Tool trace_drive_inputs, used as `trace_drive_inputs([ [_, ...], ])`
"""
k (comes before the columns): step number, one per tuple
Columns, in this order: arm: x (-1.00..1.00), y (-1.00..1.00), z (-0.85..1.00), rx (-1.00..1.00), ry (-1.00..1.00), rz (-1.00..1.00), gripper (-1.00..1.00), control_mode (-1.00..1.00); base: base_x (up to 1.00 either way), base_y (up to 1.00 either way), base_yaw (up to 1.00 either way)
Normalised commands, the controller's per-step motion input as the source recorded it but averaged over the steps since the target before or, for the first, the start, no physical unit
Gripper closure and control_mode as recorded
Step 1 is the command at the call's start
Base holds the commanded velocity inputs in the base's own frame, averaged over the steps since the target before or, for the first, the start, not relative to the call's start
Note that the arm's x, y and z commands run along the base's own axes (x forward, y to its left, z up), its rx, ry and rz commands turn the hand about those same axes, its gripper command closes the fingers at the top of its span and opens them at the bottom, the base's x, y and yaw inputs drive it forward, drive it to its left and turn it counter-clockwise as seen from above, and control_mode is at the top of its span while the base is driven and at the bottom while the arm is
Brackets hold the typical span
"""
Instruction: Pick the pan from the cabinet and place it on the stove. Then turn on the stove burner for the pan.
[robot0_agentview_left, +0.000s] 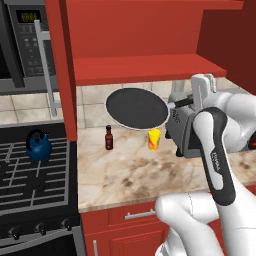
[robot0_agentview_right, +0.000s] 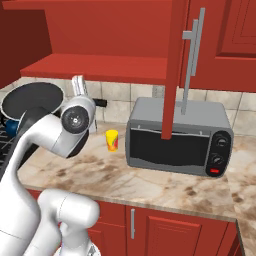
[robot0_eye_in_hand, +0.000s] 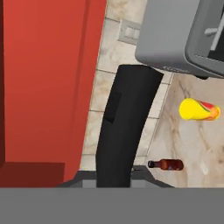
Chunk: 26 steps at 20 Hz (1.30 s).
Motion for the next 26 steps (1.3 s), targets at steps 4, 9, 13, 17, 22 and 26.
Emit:
trace_drive_inputs([
  [4,-0.12,0.52,-0.39,-0.03,0.0,0.07,1.0,-1.0,0.0,0.0,0.0],
  [9,-0.06,0.47,-0.37,0.0,0.0,0.08,1.0,-1.0,0.0,0.0,0.0],
  [13,-0.06,0.39,-0.28,0.0,0.0,0.09,1.0,-1.0,0.0,0.0,0.0],
  [17,-0.01,0.38,-0.19,-0.07,0.01,0.1,1.0,-1.0,0.0,0.0,0.0],
  [22,0.04,0.42,-0.21,0.0,0.02,0.09,1.0,-1.0,0.0,0.0,0.0],
  [26,0.13,0.48,-0.33,0.0,0.0,0.05,1.0,-1.0,0.0,0.0,0.0],
])
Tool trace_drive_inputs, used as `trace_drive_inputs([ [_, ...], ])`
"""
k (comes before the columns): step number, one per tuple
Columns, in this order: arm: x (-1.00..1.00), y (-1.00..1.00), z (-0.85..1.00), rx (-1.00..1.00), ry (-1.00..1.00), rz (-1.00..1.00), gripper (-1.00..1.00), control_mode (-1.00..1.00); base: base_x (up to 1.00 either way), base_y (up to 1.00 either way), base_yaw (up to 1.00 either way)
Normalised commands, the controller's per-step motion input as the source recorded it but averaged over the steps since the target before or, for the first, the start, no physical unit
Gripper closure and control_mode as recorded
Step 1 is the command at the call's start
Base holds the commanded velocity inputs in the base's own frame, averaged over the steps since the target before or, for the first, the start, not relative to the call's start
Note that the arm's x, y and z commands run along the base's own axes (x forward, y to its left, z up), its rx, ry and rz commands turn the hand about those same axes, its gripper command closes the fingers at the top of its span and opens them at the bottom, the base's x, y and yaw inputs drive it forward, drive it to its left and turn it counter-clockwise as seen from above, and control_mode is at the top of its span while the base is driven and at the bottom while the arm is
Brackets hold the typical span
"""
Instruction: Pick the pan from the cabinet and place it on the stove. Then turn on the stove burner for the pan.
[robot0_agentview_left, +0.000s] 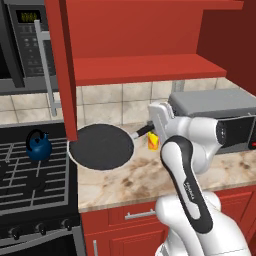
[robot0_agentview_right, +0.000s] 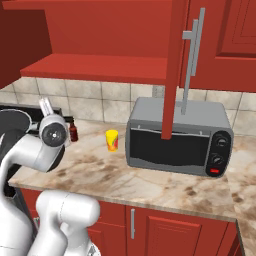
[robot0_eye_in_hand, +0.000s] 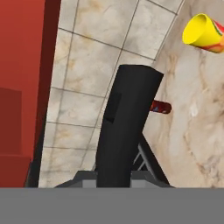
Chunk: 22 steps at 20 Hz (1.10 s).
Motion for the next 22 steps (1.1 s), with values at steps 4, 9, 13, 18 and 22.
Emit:
trace_drive_inputs([
  [4,0.03,0.34,-0.25,0.0,0.02,0.03,1.0,-1.0,0.0,0.0,0.0],
  [9,0.0,0.19,-0.21,0.0,0.03,0.02,1.0,-1.0,0.0,0.0,0.0],
  [13,0.15,0.26,-0.19,0.0,0.02,0.0,1.0,-1.0,0.0,0.0,0.0],
  [18,0.15,0.36,-0.19,0.0,0.01,0.0,1.0,-1.0,0.0,0.0,0.0],
  [22,0.07,0.48,-0.22,0.0,0.0,0.0,1.0,-1.0,0.0,0.0,0.0],
])
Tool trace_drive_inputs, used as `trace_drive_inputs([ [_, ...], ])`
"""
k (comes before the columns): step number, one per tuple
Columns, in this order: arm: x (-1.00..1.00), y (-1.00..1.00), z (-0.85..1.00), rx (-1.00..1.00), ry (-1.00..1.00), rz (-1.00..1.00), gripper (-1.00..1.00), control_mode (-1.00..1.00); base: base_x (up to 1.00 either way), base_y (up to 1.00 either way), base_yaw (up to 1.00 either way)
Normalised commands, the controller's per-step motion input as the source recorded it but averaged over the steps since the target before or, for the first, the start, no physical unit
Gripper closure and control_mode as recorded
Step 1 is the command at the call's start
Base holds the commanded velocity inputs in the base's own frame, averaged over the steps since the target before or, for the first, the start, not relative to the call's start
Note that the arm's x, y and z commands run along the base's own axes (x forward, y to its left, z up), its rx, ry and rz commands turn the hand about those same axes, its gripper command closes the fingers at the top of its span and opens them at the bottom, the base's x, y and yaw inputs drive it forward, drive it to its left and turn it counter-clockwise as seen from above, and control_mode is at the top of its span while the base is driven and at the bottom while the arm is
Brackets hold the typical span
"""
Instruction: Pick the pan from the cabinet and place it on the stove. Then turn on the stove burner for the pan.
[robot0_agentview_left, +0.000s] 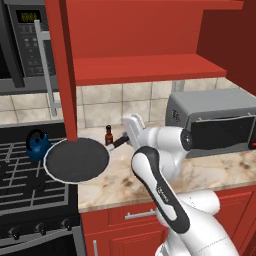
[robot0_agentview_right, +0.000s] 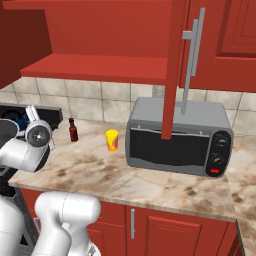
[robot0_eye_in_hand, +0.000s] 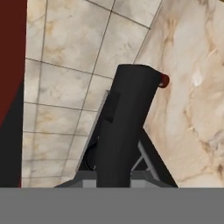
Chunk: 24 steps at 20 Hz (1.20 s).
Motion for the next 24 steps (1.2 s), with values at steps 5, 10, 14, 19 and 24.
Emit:
trace_drive_inputs([
  [5,0.03,0.39,-0.2,0.0,0.0,0.0,1.0,-1.0,0.0,0.0,0.0],
  [10,0.07,0.39,-0.3,0.0,0.0,0.0,1.0,-1.0,0.0,0.0,0.0],
  [14,0.01,0.36,-0.27,0.0,0.0,0.0,1.0,-1.0,0.0,0.0,0.0],
  [19,0.08,0.34,-0.23,0.0,0.01,0.0,1.0,-1.0,0.0,0.0,0.0],
  [24,0.17,0.36,-0.33,0.0,0.0,0.0,1.0,-1.0,0.0,0.0,0.0],
])
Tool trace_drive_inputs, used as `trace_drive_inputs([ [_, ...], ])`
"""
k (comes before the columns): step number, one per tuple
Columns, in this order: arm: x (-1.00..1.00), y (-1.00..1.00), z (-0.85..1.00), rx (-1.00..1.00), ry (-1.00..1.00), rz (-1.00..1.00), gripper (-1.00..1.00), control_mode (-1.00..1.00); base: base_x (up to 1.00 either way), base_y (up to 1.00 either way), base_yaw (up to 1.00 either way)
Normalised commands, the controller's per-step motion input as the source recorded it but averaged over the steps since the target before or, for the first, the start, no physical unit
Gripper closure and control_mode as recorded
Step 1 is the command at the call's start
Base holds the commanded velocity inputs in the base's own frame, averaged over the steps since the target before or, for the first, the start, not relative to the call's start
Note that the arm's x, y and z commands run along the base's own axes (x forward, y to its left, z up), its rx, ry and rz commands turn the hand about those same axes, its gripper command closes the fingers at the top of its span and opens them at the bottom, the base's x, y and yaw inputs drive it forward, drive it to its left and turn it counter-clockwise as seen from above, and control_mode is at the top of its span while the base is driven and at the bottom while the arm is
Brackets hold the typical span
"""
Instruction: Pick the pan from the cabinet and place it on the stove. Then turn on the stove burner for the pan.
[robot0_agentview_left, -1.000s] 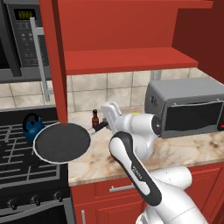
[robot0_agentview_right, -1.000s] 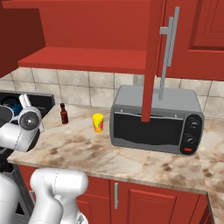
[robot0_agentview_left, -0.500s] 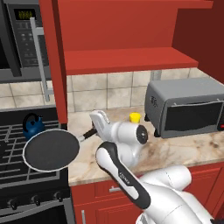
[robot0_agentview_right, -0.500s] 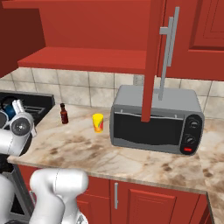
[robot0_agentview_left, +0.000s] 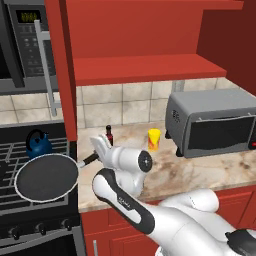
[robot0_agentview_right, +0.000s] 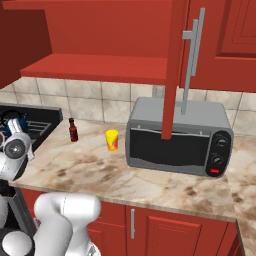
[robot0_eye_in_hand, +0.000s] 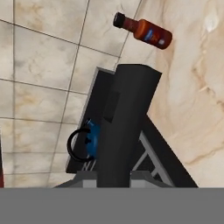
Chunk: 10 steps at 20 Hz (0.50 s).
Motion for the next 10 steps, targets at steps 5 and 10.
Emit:
trace_drive_inputs([
  [5,0.27,0.33,-0.36,0.0,0.0,-0.02,1.0,-1.0,0.0,0.0,0.0],
  [10,0.32,0.29,-0.34,0.0,0.0,-0.05,1.0,-1.0,0.0,0.0,0.0],
])
